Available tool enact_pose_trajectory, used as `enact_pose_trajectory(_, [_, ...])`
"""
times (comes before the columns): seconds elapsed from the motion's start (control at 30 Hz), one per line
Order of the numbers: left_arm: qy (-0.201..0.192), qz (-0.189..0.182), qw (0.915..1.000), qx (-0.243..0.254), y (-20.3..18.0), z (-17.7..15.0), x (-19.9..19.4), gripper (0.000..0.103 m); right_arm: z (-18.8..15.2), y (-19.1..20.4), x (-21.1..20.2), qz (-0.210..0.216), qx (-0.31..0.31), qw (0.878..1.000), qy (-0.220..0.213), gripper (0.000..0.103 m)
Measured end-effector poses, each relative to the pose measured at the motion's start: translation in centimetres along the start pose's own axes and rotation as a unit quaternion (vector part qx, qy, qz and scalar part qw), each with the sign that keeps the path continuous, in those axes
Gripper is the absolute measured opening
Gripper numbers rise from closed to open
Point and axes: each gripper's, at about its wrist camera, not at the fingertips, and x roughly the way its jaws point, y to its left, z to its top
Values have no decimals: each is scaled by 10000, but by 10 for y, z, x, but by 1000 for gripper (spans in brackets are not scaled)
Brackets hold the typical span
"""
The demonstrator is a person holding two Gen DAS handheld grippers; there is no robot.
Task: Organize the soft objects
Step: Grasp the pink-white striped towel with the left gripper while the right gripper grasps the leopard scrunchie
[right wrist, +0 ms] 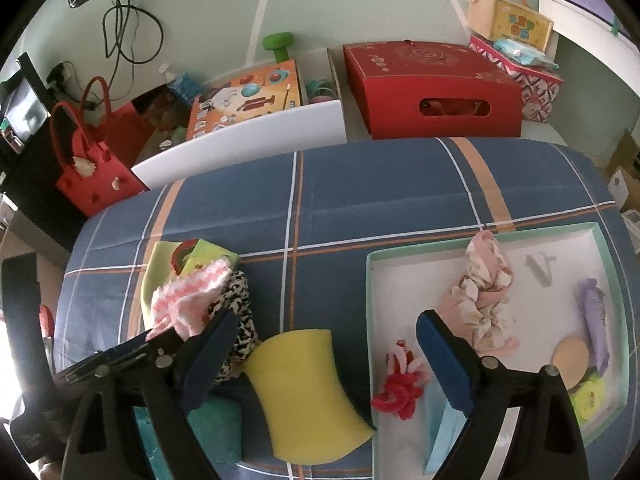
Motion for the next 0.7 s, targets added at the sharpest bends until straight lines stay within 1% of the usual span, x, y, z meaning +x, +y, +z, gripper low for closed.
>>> enact_pose_trajectory(0.1, [-74,9,10000,17,0,1,-1,18,0,2,1,62,-36,10000,-6,93])
enact_pose_trajectory(0.13, [-93,39,9999,24,0,1,-1,17,-1,3,2,76,-53,10000,2,93])
enact_pose_trajectory(0.2, [-160,133,9998,56,0,2,-4,13,-1,5,4,110,-79,9999,25,91])
enact_pose_trajectory(0.3, [-375,226,9990,110,-1,5,-14,11,-2,8,6,180,-104,9998,41,88])
enact_pose_trajectory(0.4, [-557,247,9981,103,2,6,-25,10,-2,9,5,282,-118,9995,9,82])
enact_pose_trajectory(0.47, [-624,243,9977,107,5,7,-28,9,-3,11,5,420,-136,9990,-20,81])
enact_pose_trajectory(0.6, [-794,307,9964,52,8,9,-39,9,-3,20,7,762,-247,9968,-31,68])
enact_pose_trajectory(0.7, [-874,352,9955,28,10,8,-44,9,-4,26,10,985,-301,9947,-3,67])
